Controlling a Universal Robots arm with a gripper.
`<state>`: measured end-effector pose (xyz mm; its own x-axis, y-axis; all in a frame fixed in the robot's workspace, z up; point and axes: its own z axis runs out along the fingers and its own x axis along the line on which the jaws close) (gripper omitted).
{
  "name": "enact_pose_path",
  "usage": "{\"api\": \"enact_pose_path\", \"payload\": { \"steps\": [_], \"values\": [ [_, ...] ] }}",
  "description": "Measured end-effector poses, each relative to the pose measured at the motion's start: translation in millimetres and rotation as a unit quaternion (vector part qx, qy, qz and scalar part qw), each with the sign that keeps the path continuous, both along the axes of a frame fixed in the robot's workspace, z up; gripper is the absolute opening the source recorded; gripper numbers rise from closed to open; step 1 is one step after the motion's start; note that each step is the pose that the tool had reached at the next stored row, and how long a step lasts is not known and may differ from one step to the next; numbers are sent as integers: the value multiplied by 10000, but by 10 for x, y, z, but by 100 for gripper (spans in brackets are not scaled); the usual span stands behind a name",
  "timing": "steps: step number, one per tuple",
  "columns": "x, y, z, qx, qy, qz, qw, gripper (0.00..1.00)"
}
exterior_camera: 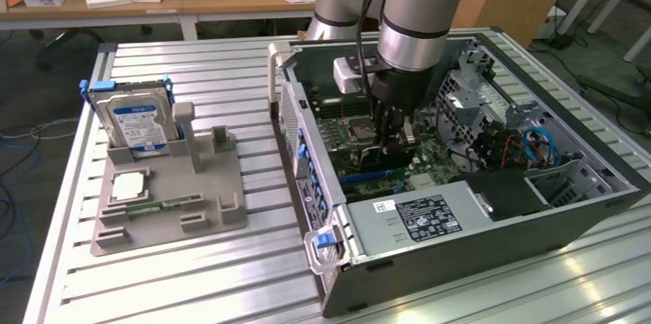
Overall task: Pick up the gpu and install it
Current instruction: 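Insert the gpu into the slot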
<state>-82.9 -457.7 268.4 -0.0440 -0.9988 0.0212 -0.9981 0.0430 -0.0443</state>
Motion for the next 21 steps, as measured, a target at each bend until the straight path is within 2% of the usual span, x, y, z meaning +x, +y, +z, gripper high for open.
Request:
{"api": "enact_pose_path", "payload": {
  "steps": [21],
  "values": [
    [-28,0,-22,1,-1,0,10000,26]
  ]
}}
